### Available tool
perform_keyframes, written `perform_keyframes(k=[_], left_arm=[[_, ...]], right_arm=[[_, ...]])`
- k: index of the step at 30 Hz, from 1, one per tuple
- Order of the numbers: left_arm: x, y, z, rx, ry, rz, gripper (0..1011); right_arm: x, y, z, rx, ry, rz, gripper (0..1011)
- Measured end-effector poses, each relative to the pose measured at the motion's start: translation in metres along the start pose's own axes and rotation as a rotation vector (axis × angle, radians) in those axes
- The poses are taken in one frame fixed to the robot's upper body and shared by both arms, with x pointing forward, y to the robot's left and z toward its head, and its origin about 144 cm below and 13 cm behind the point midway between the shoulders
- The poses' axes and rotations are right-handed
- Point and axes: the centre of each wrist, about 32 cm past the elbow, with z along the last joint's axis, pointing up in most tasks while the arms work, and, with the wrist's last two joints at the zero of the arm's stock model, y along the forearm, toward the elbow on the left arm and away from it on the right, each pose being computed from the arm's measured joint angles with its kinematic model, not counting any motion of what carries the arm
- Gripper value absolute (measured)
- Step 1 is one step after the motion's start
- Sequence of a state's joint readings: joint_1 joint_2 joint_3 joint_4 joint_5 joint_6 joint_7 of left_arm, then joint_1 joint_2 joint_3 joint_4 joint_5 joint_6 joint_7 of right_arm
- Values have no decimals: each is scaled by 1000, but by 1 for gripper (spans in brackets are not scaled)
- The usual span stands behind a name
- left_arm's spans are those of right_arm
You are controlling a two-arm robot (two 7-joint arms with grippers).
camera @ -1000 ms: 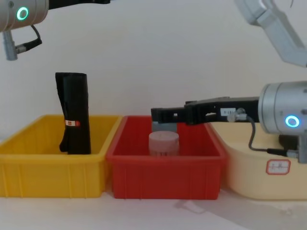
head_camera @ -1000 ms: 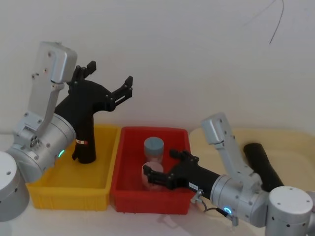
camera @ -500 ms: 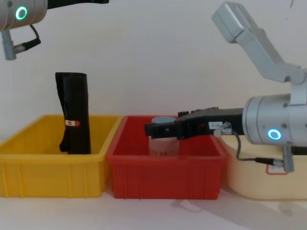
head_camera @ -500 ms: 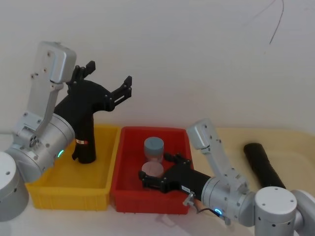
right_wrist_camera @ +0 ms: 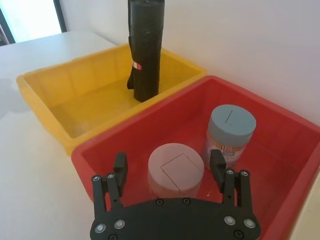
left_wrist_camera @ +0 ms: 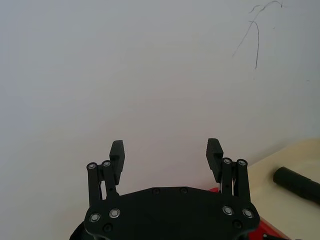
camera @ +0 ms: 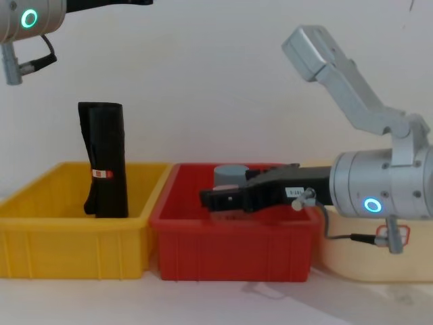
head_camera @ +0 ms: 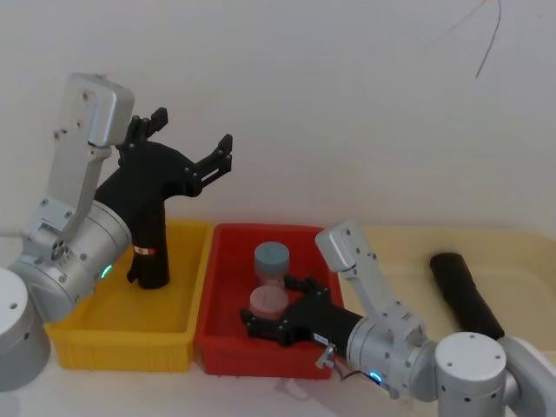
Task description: Pick up the garbage bag with the one hand and transfer it to the other hand.
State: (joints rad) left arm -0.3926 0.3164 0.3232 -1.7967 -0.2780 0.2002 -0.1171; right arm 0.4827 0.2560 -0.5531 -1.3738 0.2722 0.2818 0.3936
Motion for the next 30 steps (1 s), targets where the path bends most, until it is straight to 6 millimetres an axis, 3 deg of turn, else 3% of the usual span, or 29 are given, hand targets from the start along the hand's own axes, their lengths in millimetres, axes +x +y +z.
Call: perform_keyframes(k=[14,18,28,30], left_arm=[[0,0,0,0,0,0,1001],[0,0,0,0,0,0,1001],[0,0,0,0,0,0,1001],[0,0,0,0,0,0,1001]], right_arm=[[3,10,-5,-19,2,-23,1001],[4,11,-5,-21,6,-30,949],[6,13,-4,-30,30,-46,663],[6,12,-4,-32,32,-49,663]])
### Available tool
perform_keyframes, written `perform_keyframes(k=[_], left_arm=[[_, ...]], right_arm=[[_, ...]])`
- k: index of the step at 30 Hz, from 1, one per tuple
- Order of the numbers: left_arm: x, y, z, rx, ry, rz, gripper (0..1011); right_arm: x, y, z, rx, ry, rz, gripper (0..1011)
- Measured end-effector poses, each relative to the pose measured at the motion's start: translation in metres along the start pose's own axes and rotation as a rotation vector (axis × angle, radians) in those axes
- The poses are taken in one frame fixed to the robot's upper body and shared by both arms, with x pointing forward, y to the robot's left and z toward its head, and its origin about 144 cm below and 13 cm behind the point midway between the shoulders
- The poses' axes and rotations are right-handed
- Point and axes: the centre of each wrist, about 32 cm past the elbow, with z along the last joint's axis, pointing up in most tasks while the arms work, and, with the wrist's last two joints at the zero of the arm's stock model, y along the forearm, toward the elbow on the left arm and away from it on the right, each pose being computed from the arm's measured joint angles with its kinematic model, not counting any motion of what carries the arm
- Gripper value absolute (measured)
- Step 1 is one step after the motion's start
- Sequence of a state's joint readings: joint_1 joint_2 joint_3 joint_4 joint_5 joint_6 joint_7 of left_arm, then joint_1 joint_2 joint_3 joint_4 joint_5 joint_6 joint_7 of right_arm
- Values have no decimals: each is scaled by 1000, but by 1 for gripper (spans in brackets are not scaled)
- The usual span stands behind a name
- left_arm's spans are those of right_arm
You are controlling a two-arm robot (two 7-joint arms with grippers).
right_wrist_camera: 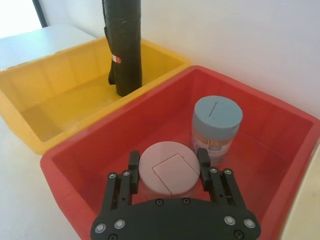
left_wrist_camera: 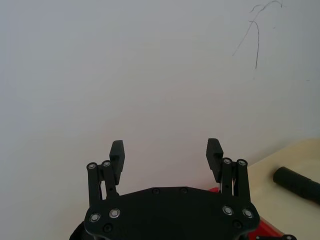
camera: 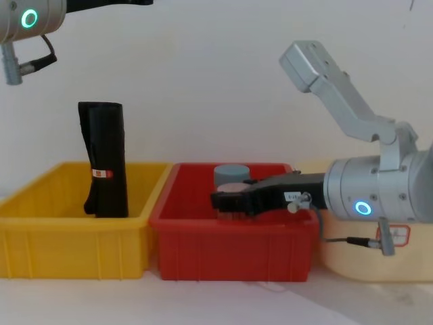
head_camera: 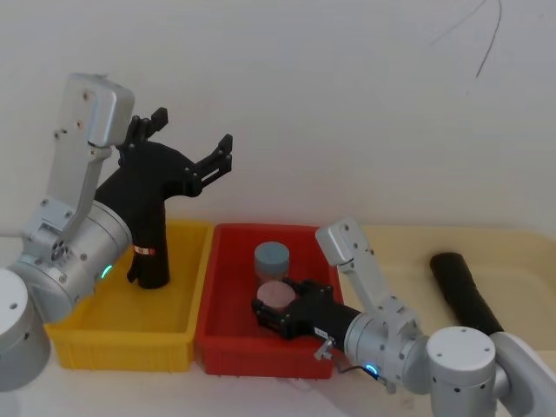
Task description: Pick up the garbage bag with the one hand and transfer it to the other hand.
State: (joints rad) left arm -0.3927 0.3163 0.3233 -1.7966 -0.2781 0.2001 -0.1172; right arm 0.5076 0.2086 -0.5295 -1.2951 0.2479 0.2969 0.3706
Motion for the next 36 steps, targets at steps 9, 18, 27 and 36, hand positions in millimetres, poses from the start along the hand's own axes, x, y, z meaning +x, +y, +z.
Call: perform_keyframes(k=[9,18,27,36], left_arm=[[0,0,0,0,0,0,1001],[0,0,0,0,0,0,1001],[0,0,0,0,0,0,1001],[0,0,0,0,0,0,1002]], right_arm=[[4,-6,10,32,20,-22,663],[16,-25,30,129,31,-75,663],[37,-59,45,235,11,-178,663],[49,-91,44,271,-10,-252,663]])
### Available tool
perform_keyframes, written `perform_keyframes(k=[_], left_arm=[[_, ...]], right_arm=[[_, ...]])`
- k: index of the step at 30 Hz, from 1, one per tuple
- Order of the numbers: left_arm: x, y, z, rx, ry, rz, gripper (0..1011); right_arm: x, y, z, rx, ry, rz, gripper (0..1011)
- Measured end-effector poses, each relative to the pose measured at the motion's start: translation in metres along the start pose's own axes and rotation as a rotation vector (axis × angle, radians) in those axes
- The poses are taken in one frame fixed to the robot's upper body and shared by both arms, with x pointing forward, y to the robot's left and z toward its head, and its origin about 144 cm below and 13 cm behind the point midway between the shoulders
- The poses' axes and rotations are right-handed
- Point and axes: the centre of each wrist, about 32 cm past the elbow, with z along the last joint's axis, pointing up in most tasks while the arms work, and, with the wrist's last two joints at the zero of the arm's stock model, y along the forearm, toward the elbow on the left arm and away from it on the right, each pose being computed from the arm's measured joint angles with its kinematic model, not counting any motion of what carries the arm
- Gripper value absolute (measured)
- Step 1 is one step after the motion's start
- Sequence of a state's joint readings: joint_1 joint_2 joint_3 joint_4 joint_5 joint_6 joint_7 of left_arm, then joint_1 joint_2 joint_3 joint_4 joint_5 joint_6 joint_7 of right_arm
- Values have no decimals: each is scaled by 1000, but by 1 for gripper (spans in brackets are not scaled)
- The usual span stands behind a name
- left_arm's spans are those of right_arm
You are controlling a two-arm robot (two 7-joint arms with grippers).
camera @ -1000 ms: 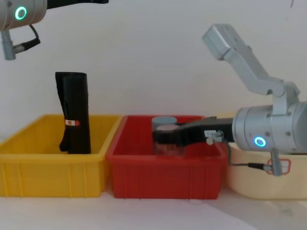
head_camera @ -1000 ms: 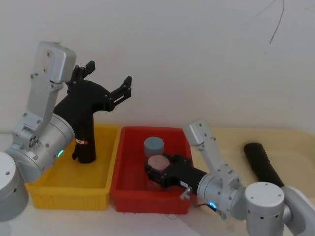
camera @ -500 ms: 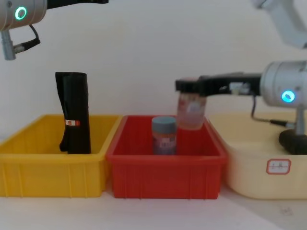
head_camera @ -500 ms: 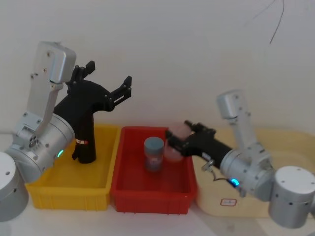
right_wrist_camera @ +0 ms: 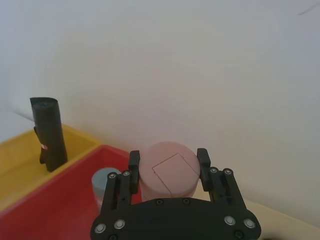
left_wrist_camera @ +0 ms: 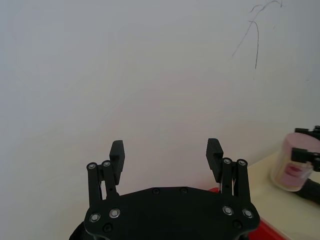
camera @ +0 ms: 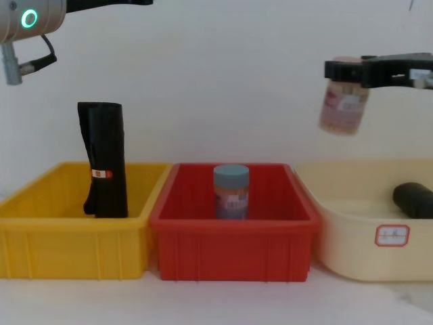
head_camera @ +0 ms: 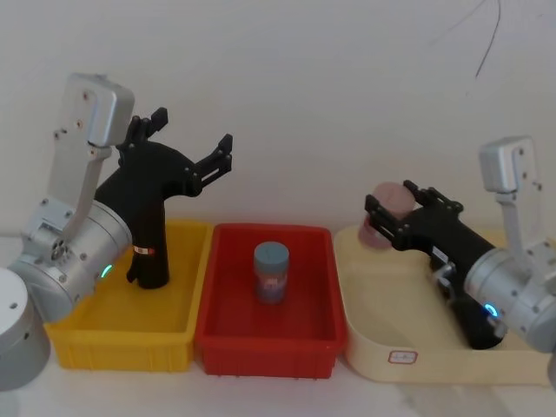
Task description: Pick up the garbage bag with the one hand and transfer it to the other hand.
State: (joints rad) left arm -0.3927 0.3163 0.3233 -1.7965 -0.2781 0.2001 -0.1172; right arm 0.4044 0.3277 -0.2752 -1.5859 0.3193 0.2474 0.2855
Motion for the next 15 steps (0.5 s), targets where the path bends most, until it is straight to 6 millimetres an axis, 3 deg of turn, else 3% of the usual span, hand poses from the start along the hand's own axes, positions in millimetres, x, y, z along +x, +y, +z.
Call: perform_keyframes(k=[15], left_arm=[[0,0,0,0,0,0,1001]], right_arm=[[-6,-24,-20,-99,18,4,663]])
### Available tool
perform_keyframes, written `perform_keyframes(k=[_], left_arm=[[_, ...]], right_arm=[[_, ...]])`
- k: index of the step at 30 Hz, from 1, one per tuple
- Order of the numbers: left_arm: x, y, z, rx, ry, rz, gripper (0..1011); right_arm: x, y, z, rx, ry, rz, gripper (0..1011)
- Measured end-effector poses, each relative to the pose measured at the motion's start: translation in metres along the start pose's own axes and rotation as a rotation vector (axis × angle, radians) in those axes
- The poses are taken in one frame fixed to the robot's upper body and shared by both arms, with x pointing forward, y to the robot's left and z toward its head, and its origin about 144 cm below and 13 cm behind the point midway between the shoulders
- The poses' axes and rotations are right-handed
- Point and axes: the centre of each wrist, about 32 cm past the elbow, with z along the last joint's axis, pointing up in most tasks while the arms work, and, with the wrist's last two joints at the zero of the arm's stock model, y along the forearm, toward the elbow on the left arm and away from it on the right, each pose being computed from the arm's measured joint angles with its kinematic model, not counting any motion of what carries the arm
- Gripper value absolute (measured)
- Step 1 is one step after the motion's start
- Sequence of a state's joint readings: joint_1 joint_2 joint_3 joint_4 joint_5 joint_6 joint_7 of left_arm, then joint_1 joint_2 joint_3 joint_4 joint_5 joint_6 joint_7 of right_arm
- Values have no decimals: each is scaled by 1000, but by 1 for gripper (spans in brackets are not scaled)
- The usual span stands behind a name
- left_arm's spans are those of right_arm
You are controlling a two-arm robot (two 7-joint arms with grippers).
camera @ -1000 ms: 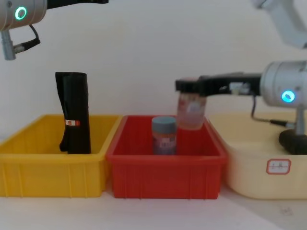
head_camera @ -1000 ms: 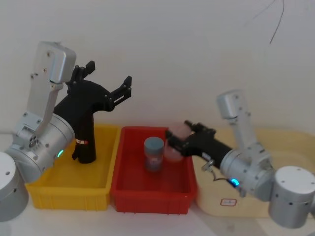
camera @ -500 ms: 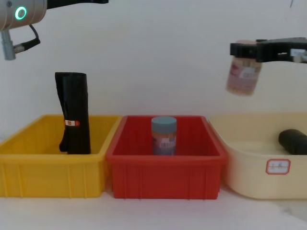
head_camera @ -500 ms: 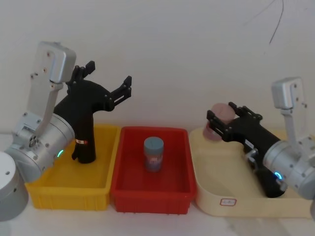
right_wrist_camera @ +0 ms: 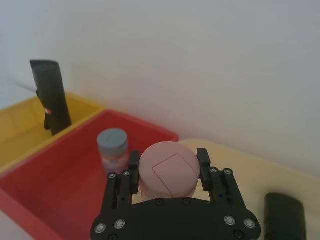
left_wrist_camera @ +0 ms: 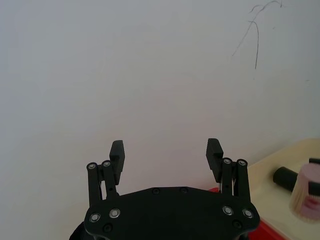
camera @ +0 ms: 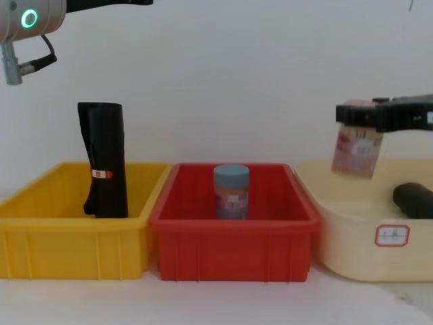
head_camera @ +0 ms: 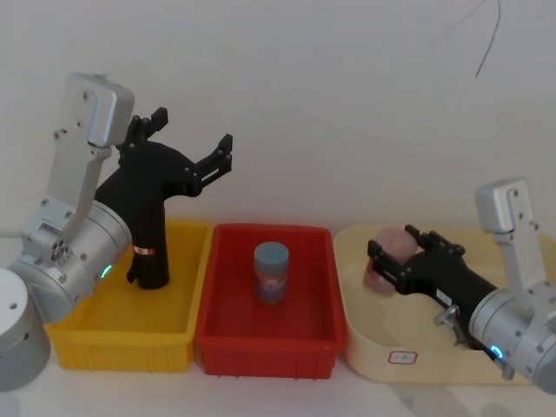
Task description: Pick up the garbage bag with the one hand and transfer it to the other hand.
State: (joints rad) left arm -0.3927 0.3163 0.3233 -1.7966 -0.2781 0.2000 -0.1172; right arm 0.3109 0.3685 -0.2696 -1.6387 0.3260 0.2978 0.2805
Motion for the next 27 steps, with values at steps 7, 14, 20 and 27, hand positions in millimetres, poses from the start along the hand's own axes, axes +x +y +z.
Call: perform_keyframes(k=[7,14,20,27], left_arm=[[0,0,0,0,0,0,1001],[0,0,0,0,0,0,1001],[0,0,0,0,0,0,1001],[0,0,0,0,0,0,1001]], right_arm=[[-3,2,-12,-50,10,-9,685],[-2,7,-21,-79,15,-55,900],[2,10,-24,-75,15,-101,1001],[4,11,-22,-46,13,-129,1001]])
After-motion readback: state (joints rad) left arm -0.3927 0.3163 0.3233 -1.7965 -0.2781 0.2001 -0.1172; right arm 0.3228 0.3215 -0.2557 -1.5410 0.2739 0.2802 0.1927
